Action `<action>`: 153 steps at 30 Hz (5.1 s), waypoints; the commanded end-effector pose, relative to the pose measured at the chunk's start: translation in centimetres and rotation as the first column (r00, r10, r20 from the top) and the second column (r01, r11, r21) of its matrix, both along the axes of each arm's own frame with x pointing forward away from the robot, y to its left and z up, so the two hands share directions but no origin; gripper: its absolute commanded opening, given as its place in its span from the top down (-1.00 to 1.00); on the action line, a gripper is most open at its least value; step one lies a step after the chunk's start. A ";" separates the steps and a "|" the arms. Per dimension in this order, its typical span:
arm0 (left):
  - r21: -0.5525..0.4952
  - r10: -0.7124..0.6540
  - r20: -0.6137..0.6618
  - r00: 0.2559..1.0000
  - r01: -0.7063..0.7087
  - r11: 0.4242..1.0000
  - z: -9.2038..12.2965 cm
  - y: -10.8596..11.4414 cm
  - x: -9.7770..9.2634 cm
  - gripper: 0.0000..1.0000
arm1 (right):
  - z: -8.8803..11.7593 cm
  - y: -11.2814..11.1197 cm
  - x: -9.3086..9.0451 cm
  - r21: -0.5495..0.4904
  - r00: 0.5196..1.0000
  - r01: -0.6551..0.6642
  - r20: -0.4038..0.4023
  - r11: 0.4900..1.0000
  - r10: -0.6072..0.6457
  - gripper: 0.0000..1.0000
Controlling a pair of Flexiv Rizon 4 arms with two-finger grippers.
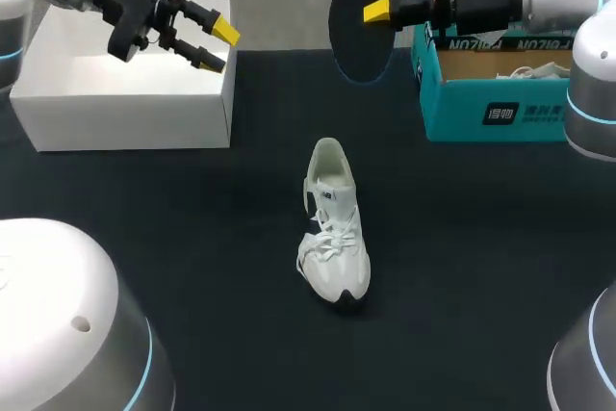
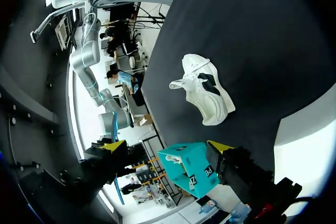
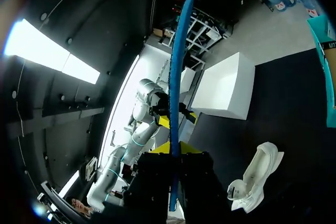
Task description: Take the shoe out of the shoebox, open the shoe tongue, remove and reinsert the insole, then place the shoe into the shoebox
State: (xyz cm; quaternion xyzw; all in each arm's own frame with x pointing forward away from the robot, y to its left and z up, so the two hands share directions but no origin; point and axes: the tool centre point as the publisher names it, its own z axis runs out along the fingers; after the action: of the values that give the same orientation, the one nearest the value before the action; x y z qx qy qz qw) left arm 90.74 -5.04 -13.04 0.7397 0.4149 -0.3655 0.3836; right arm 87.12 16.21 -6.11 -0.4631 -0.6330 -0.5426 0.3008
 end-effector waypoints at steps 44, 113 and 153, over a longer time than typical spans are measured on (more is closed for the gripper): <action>0.035 0.027 -0.004 1.000 -0.027 0.999 -0.6 0.6 0.0 -1.00 | -4.7 0.5 2.7 -0.023 0.941 -0.006 0.338 1.000 0.013 1.00; 0.035 0.027 -0.004 1.000 -0.027 0.999 -0.6 0.6 0.0 -1.00 | -23.1 6.8 2.5 -0.063 0.929 -0.023 0.368 0.998 0.045 1.00; 0.035 0.027 -0.004 1.000 -0.027 0.999 -0.6 0.6 0.0 -1.00 | -22.9 6.3 1.8 -0.080 0.930 0.003 0.366 0.997 0.027 1.00</action>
State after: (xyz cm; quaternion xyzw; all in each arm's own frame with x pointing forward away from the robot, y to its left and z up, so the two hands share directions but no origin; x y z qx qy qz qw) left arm 90.84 -4.46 -13.69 0.7388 0.4319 -0.3559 0.3754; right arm 89.70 22.74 -29.07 -0.3575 -0.7033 -0.5916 0.1663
